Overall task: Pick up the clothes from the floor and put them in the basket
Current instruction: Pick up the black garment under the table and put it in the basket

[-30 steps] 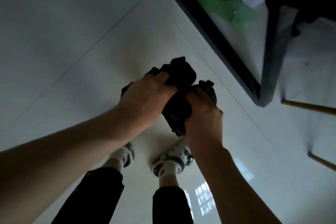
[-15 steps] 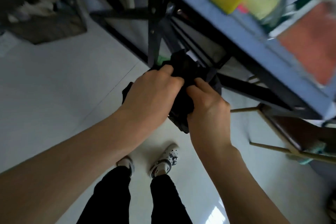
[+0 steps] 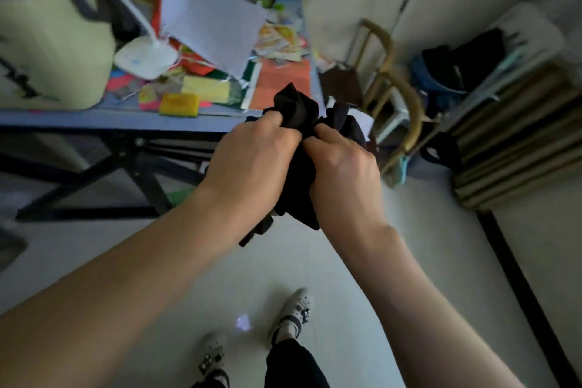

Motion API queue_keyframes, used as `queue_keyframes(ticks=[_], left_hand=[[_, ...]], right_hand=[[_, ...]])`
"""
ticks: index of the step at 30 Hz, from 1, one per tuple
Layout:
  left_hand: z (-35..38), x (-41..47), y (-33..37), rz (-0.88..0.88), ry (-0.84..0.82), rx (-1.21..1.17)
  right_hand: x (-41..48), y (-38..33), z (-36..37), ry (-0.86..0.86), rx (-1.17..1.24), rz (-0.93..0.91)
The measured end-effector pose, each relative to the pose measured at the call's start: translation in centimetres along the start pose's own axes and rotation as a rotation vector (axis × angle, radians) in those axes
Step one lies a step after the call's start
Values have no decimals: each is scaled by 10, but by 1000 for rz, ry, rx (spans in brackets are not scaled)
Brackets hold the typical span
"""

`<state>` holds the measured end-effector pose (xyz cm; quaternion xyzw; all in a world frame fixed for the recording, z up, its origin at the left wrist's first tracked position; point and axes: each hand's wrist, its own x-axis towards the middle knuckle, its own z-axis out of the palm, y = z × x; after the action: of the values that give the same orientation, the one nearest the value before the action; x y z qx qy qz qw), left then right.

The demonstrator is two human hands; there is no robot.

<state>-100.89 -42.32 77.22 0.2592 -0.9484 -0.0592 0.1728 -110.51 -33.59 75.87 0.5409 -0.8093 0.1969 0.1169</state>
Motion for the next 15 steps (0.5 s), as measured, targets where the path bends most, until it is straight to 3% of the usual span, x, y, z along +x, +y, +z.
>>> queue_keyframes(ticks=[7, 15], left_hand=[[-28, 3, 109, 391, -25, -11], [-19, -7, 299, 760, 4, -155]], right_hand=[[-81, 41, -101, 55, -173, 251], [-211, 128, -205, 176, -377, 594]])
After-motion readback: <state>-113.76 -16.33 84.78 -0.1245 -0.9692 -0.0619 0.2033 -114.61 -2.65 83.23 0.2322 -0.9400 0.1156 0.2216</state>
